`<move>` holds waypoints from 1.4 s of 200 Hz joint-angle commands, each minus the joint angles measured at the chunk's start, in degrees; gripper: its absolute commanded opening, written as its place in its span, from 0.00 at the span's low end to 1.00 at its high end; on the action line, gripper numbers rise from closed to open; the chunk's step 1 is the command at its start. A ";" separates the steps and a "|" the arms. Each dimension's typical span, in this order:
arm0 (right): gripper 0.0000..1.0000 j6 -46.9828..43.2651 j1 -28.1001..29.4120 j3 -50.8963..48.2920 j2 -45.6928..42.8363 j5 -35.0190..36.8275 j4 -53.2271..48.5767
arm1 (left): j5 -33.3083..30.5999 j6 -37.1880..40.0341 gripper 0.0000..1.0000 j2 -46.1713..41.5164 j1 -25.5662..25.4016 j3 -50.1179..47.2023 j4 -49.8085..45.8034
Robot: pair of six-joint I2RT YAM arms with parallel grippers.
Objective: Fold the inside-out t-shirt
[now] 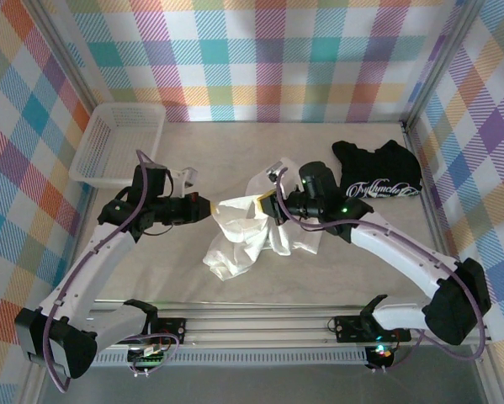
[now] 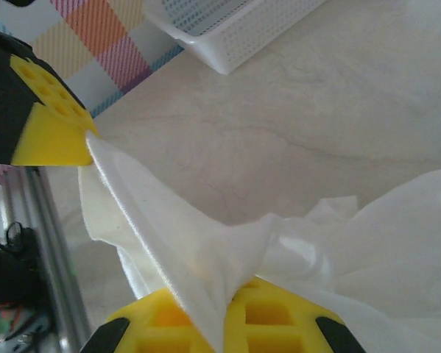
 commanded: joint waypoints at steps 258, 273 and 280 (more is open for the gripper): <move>0.00 7.58 5.25 7.85 9.53 8.36 -0.75 | -24.35 -4.40 0.02 0.05 -6.54 -8.80 0.31; 0.00 2.87 5.14 9.56 7.13 13.54 -7.75 | -26.78 -3.51 0.00 -1.24 -6.61 -7.15 -1.58; 0.00 0.97 5.12 10.18 6.03 16.33 -11.13 | -27.58 -3.19 0.00 -1.82 -6.60 -6.27 -2.24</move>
